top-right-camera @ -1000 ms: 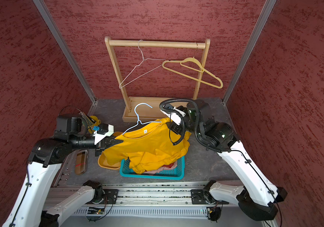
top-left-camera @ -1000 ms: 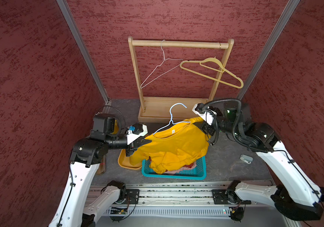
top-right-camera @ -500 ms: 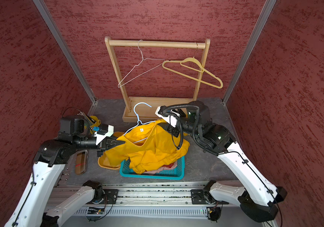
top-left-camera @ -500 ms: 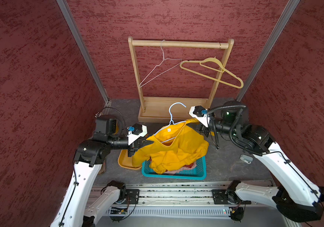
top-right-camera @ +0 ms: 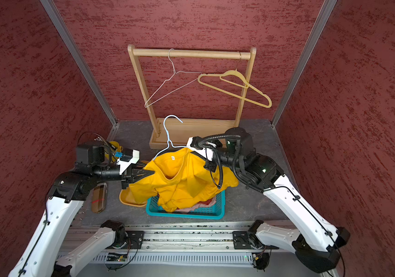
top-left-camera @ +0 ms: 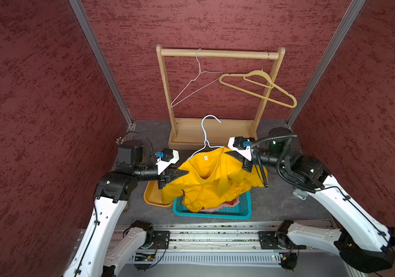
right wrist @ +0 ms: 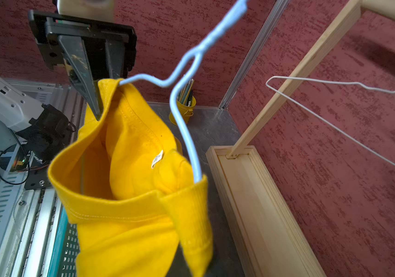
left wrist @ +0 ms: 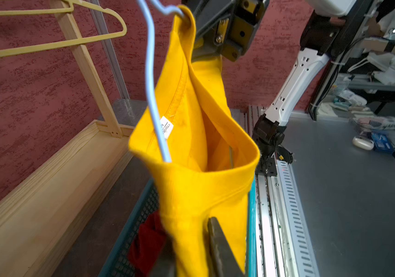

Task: Remove the clothespins securing t-shirts to the hanger
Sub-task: Pick up the hanger from the basket, then remove the T-shirt from the hanger.

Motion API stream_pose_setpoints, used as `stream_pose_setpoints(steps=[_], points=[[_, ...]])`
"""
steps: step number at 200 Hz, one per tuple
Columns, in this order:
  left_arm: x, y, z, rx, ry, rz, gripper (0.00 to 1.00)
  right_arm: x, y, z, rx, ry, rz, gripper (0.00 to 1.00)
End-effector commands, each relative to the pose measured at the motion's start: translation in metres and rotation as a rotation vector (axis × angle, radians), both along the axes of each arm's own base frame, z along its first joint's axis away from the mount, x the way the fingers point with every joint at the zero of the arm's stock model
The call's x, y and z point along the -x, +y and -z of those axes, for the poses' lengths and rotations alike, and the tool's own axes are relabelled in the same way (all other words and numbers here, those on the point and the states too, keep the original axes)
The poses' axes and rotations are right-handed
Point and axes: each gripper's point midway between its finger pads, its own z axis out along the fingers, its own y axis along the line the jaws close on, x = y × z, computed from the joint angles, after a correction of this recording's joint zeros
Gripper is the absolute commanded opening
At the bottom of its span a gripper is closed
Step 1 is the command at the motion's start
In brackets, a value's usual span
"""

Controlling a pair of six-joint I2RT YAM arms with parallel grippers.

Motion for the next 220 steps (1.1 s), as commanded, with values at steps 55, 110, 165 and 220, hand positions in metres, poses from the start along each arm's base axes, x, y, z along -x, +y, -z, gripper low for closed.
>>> stream_pose_setpoints(steps=[55, 110, 165, 220], points=[[-0.03, 0.02, -0.023, 0.115, -0.059, -0.223, 0.69, 0.008, -0.032, -0.047, -0.16, -0.165, 0.121, 0.0], [-0.06, 0.033, -0.002, 0.146, 0.083, -0.33, 0.67, 0.017, -0.053, -0.057, -0.181, -0.188, 0.179, 0.0], [-0.051, 0.033, 0.017, 0.169, 0.108, -0.31, 0.4, 0.02, -0.064, -0.068, -0.218, -0.222, 0.218, 0.0], [-0.067, 0.054, -0.001, 0.172, 0.036, -0.489, 0.66, 0.019, -0.059, -0.058, -0.191, -0.185, 0.198, 0.0]])
